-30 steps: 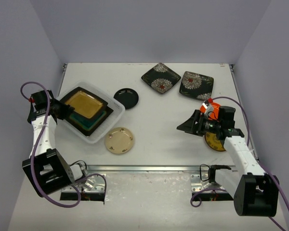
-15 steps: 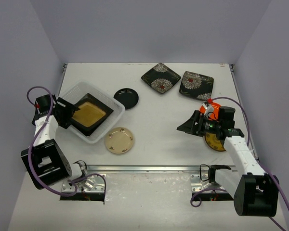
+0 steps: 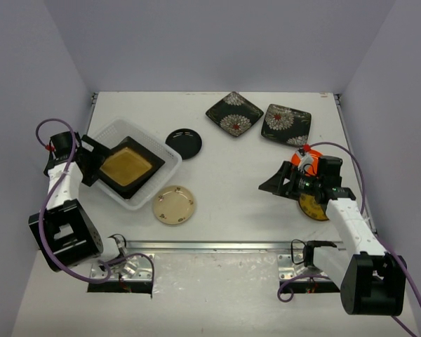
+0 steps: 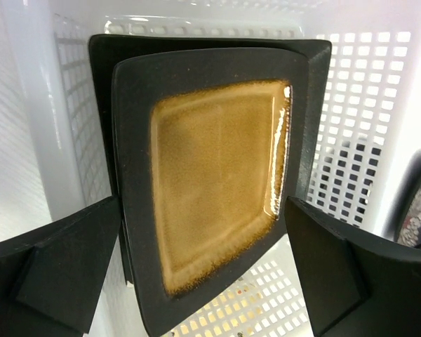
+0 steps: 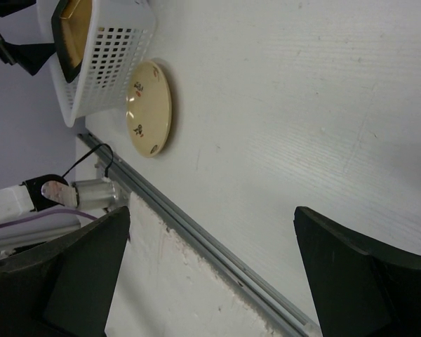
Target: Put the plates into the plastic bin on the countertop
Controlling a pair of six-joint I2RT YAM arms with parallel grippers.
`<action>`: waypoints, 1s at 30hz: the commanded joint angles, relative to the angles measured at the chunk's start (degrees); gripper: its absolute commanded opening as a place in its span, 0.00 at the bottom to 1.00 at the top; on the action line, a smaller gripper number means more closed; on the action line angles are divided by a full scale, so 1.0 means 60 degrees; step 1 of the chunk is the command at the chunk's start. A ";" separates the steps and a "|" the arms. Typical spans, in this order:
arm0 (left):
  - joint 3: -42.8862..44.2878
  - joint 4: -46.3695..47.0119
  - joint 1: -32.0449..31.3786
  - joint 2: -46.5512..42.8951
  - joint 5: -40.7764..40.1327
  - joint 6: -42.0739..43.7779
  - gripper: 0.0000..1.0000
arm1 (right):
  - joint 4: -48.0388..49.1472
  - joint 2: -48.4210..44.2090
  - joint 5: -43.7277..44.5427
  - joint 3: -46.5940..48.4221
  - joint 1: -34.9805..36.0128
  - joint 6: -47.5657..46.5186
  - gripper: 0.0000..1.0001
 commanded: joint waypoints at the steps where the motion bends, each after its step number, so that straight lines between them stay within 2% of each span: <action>1: 0.0469 -0.0282 0.0024 -0.0539 -0.1037 0.0663 1.00 | -0.0450 -0.0131 0.1732 0.0377 -0.0036 -0.0109 0.99; 5: 0.0779 -0.0533 -0.0067 -0.0590 -0.0708 0.0872 1.00 | -0.0488 -0.0218 0.2197 0.0397 -0.0027 0.0141 0.99; 8: 0.0883 -0.0632 -0.0557 -0.0769 -0.0748 0.0993 1.00 | -0.0488 -0.0117 0.2237 0.0462 -0.0027 0.0386 0.99; 12: 0.0931 -0.0827 -0.0969 -0.1288 -0.0871 0.0956 1.00 | -0.0708 -0.0014 0.3343 0.0677 -0.0038 0.1164 0.99; 16: 0.0603 -0.0340 -0.1698 -0.2715 0.0202 0.1131 1.00 | 0.0630 0.0058 0.3767 0.0360 -0.0042 0.2856 0.99; 21: -0.0142 0.0104 -0.2957 -0.4386 0.0387 0.1820 1.00 | 0.3695 0.1290 0.3215 0.0098 0.0301 0.4865 0.99; 23: -0.0360 0.0092 -0.3139 -0.4963 0.0358 0.2120 1.00 | 0.4529 0.1989 0.3754 0.0423 0.0909 0.4922 0.99; 26: -0.0964 0.0539 -0.3825 -0.5774 0.0084 0.2148 1.00 | 0.4899 0.3542 0.4869 0.1237 0.1793 0.5134 0.99; 30: -0.1367 0.0714 -0.4005 -0.6420 -0.0236 0.2187 1.00 | 0.5714 0.4758 0.5624 0.1635 0.2106 0.6028 0.99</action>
